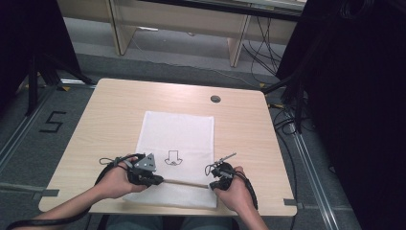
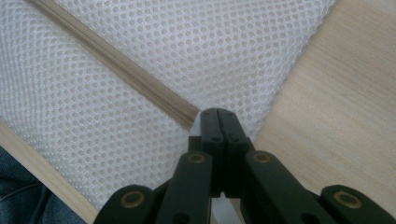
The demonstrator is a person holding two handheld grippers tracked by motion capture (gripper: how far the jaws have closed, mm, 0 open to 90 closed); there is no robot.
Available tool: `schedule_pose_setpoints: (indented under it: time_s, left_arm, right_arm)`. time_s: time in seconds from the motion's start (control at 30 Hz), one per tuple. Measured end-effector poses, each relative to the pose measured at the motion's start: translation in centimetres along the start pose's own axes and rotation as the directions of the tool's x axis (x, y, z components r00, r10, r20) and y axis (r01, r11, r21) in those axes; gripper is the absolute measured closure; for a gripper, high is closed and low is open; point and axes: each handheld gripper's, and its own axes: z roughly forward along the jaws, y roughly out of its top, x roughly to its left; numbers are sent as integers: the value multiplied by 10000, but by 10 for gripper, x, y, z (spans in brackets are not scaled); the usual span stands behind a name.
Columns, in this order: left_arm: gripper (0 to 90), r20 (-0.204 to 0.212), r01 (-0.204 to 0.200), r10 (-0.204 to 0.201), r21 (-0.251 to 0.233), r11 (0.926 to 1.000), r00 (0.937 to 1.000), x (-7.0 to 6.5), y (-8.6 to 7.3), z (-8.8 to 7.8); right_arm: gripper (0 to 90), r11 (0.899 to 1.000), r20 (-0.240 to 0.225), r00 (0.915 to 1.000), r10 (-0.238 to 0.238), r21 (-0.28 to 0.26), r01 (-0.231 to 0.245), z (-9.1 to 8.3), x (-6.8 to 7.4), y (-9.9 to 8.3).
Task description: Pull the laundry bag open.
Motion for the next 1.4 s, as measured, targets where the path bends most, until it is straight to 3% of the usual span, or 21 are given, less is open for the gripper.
schedule_pose_setpoints:
  time_s: [0.17,0.3,0.83,0.97,1.33,1.4]
  left_arm:
    - [873,1,-12,12,2,10000,10000,1,-1,-2]
    - [873,43,219,-219,-136,9997,9998,0,-3,-3]
    - [873,24,159,-159,-110,9998,9999,0,-6,-5]
    - [873,-40,104,-104,-41,9999,9999,0,-7,-5]
    - [873,-41,341,-342,-134,9993,9994,2,-11,-7]
    - [873,-161,159,-158,53,9999,9997,3,-12,-8]
  right_arm:
    - [900,10000,-8,10000,0,1,0,0,0,0]
    - [900,9999,-33,9999,-94,-76,94,0,0,0]
    - [900,9999,-36,9999,-120,-89,120,0,0,0]
    - [900,9993,-31,9995,-326,-166,325,1,-1,0]
    - [900,9992,-28,9993,-372,-167,372,1,0,0]
    - [900,9994,-15,9995,-327,-145,327,1,0,0]
